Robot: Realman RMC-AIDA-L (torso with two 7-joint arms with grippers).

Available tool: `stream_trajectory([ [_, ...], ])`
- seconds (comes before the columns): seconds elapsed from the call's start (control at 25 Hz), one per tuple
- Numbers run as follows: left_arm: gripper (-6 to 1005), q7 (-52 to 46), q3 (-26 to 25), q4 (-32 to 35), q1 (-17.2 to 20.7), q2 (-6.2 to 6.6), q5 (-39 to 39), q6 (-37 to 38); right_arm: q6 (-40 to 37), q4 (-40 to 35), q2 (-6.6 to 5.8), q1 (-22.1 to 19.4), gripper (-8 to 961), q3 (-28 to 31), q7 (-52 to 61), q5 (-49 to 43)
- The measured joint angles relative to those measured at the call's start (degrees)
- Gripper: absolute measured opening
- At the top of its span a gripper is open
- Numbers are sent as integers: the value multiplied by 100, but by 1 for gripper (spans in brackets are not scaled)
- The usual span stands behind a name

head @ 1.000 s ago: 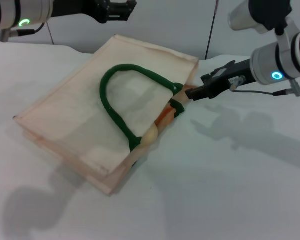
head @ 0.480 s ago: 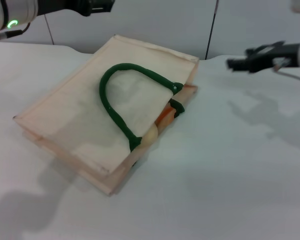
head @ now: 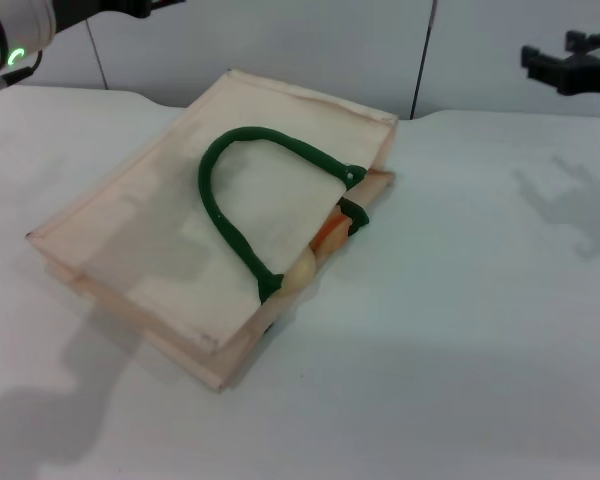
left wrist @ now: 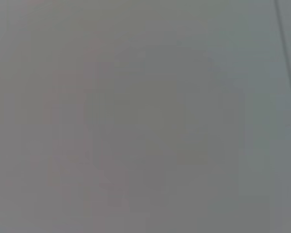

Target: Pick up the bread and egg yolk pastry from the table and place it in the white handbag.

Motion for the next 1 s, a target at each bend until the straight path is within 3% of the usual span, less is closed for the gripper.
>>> stream_trajectory([
  [0.32, 869, 10, 458, -216, 214, 0, -93, 1046, 168, 866, 3, -165, 643, 58, -3215, 3350],
  [0.64, 860, -1, 824, -503, 315, 3, -194, 2054, 321, 1591, 0, -142, 643, 90, -5437, 5781],
  [0.8, 855, 33, 860, -688, 299, 13, -251, 2298, 312, 1797, 1, -160, 643, 187, -6458, 6697],
  [1.0, 828, 52, 828, -784, 284, 17, -228, 2332, 228, 1795, 11, -210, 643, 175, -6938, 7089],
])
